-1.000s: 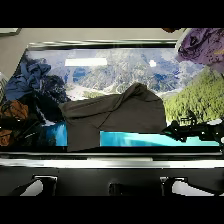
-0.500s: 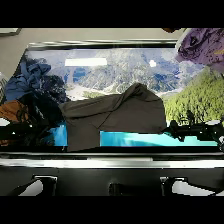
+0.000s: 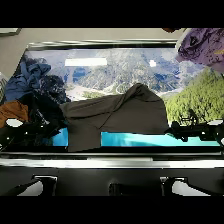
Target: Fold the clothes and pants, and hang the long-sleeved shirts on hangers.
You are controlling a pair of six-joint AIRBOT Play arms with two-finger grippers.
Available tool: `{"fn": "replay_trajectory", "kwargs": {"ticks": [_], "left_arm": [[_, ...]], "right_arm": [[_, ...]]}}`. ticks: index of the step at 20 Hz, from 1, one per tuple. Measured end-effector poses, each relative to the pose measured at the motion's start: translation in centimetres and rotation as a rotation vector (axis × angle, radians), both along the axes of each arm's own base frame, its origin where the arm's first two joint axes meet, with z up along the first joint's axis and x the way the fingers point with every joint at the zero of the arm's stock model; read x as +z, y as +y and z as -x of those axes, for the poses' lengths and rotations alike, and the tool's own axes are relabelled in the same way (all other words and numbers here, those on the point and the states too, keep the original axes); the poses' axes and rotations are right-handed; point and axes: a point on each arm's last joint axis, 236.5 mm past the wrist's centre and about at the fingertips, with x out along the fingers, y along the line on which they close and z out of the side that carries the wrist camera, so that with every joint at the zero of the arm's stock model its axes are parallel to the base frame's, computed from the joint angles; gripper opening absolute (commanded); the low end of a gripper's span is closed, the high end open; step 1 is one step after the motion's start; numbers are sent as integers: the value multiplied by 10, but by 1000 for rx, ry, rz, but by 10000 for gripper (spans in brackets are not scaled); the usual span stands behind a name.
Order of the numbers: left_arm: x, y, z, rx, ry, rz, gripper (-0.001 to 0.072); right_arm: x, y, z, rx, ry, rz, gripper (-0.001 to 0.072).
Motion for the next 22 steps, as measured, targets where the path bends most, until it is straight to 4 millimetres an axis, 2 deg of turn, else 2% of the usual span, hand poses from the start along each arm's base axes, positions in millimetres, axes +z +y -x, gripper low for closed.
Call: {"fn": "replay_trajectory", "kwargs": {"ticks": [3,5,6,7,8,10,13,15,16,18,20,22], "left_arm": [[-8,-11,-8,13,1,31,646],[-14,-20,-13,10,5,49,503],[-18,-24,-14,4,11,52,330],[-22,-27,-15,-5,14,48,106],[-26,-30,-16,-18,18,42,19],[-24,-35,-23,-37,3,37,18],[-1,-41,-48,-66,-71,41,16],[32,-43,-73,-93,-160,40,16],[55,-43,-89,-105,-223,35,16],[117,-42,-121,-133,-375,11,16],[194,-37,-146,-165,-539,-48,16],[282,-28,-156,-183,-710,-140,16]], "right_arm": [[12,2,-2,3,-27,-3,32],[19,3,-3,4,-47,4,32],[22,3,-3,6,-55,4,32],[25,4,-4,7,-62,4,32],[28,4,-4,7,-69,3,31],[38,9,-9,2,-102,-15,30],[60,25,-28,25,-195,-35,30],[83,39,-51,79,-280,-10,29],[101,46,-66,111,-332,17,29],[149,51,-102,155,-460,99,30],[226,51,-139,166,-639,192,30],[319,48,-160,149,-829,278,30]]}}
